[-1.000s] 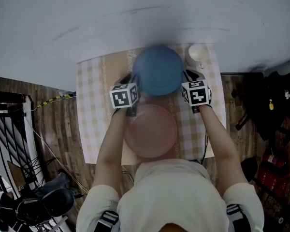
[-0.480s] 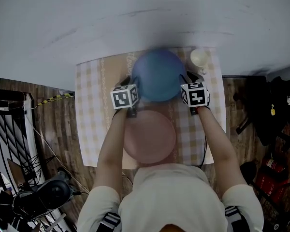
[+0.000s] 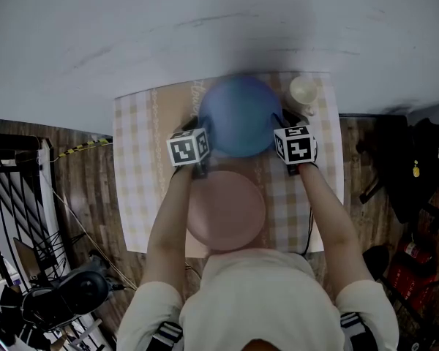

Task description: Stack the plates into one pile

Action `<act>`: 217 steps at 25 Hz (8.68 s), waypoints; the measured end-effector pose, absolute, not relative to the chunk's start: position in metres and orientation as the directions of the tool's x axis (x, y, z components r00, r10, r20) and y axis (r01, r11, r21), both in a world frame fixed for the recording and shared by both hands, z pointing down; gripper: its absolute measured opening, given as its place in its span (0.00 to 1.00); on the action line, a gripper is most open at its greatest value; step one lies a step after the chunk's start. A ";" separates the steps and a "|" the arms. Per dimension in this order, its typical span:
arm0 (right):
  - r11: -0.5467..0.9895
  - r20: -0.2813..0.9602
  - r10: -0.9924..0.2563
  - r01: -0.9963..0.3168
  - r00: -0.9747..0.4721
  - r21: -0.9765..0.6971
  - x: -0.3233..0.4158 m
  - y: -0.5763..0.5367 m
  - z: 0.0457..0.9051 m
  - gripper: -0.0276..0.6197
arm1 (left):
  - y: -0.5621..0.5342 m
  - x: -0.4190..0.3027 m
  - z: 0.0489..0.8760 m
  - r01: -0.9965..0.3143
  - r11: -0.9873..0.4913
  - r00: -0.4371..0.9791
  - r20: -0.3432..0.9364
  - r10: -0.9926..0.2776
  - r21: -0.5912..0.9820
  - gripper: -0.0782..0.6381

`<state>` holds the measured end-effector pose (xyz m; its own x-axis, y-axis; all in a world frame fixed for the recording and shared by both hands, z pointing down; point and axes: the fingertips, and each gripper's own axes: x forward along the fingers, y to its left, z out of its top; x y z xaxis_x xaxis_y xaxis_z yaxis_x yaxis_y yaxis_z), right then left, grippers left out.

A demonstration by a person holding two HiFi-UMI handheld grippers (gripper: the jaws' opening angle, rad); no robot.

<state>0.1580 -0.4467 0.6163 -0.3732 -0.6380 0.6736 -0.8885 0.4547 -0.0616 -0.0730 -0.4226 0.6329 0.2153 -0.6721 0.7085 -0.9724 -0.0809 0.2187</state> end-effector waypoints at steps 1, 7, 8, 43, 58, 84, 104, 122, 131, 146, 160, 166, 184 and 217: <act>0.455 0.672 -0.639 -0.888 -0.373 -0.060 0.157 -0.447 0.616 0.19 | -0.423 -0.073 0.633 -0.972 -0.083 0.216 0.709 -0.671 0.218 0.27; 0.453 0.671 -0.642 -0.890 -0.372 -0.060 0.157 -0.446 0.615 0.18 | -0.422 -0.070 0.631 -0.973 -0.100 0.221 0.705 -0.673 0.210 0.21; 0.452 0.671 -0.641 -0.890 -0.372 -0.062 0.157 -0.446 0.615 0.18 | -0.422 -0.069 0.630 -0.974 -0.102 0.218 0.706 -0.674 0.204 0.19; 0.450 0.567 -0.733 -0.893 -0.375 -0.009 0.137 -0.363 0.535 0.14 | -0.328 -0.089 0.549 -0.975 -0.095 0.197 0.591 -0.782 0.200 0.18; 0.460 0.553 -0.740 -0.888 -0.382 0.002 0.120 -0.297 0.524 0.14 | -0.258 -0.106 0.536 -0.971 -0.091 0.203 0.564 -0.800 0.222 0.18; 0.483 0.634 -0.675 -0.876 -0.377 -0.006 0.106 -0.184 0.562 0.14 | -0.137 -0.116 0.581 -0.972 -0.106 0.221 0.651 -0.726 0.212 0.20; 0.489 0.679 -0.638 -0.872 -0.364 -0.008 0.114 -0.163 0.587 0.14 | -0.115 -0.107 0.602 -0.979 -0.119 0.203 0.685 -0.700 0.168 0.22; 0.483 0.696 -0.639 -0.875 -0.328 0.031 0.120 -0.159 0.596 0.16 | -0.114 -0.108 0.602 -0.981 -0.104 0.188 0.677 -0.712 0.164 0.25; 0.468 0.680 -0.662 -0.882 -0.316 0.046 0.125 -0.154 0.589 0.17 | -0.108 -0.110 0.593 -0.979 -0.098 0.194 0.657 -0.729 0.180 0.25; 0.448 0.616 -0.708 -0.894 -0.346 0.013 0.120 -0.120 0.558 0.17 | -0.075 -0.098 0.567 -0.967 -0.110 0.229 0.594 -0.771 0.230 0.24; 0.484 0.515 -0.731 -0.872 -0.448 -0.071 0.098 -0.059 0.514 0.08 | -0.021 -0.090 0.525 -0.951 -0.082 0.229 0.502 -0.834 0.297 0.15; 0.492 0.487 -0.734 -0.865 -0.474 -0.100 0.095 -0.033 0.503 0.06 | 0.008 -0.088 0.513 -0.946 -0.080 0.231 0.483 -0.844 0.313 0.14; 0.529 0.440 -0.715 -0.832 -0.544 -0.170 0.094 0.024 0.494 0.05 | 0.077 -0.078 0.504 -0.927 -0.109 0.281 0.472 -0.836 0.358 0.13; 0.562 0.446 -0.699 -0.815 -0.559 -0.141 0.086 0.030 0.496 0.04 | 0.078 -0.082 0.507 -0.925 -0.090 0.273 0.480 -0.834 0.369 0.13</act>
